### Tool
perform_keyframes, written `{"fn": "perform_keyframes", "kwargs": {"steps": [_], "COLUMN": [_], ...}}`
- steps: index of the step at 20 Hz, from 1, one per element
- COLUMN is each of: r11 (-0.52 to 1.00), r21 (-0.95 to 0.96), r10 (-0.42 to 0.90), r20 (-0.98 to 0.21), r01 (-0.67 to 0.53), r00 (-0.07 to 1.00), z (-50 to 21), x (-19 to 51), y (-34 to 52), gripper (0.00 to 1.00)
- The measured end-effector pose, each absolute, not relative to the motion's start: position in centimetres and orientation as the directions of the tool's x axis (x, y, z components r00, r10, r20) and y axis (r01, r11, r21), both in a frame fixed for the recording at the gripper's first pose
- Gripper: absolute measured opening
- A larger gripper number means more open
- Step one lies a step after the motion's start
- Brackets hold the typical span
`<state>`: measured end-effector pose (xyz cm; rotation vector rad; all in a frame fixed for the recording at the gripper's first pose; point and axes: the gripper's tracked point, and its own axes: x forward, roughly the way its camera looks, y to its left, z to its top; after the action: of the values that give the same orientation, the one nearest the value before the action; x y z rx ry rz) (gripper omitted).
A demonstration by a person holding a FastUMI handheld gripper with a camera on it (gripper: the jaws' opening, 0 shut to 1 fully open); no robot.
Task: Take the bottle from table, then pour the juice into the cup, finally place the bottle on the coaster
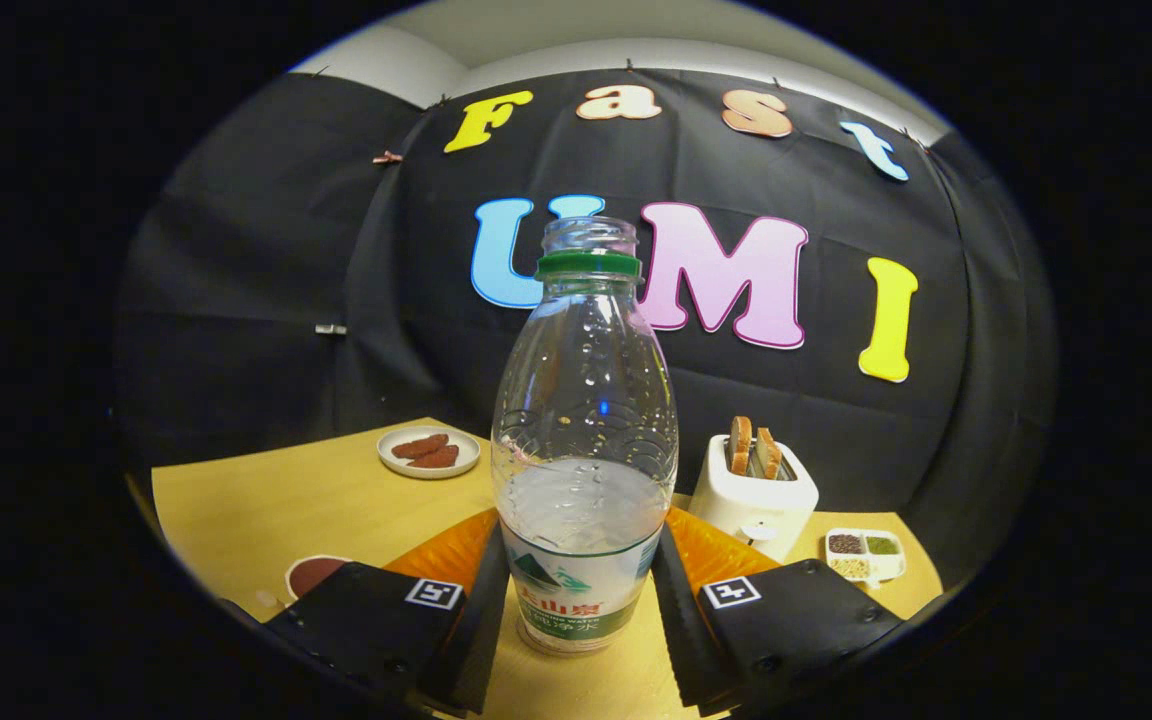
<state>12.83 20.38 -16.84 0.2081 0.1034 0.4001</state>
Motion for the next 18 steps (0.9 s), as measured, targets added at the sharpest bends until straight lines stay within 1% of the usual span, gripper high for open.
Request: {"fn": "perform_keyframes", "kwargs": {"steps": [3,8,18], "r11": [0.869,0.859,0.876], "r21": [0.307,0.357,0.330], "r10": [0.425,0.433,0.422], "r20": [-0.067,-0.125,-0.170], "r01": [-0.387,-0.366,-0.352], "r00": [0.903,0.893,0.891], "z": [-19.1,-23.3,-27.2], "x": [14.0,15.5,16.8], "y": [21.3,22.9,24.1], "gripper": [0.72,0.73,0.74]}}
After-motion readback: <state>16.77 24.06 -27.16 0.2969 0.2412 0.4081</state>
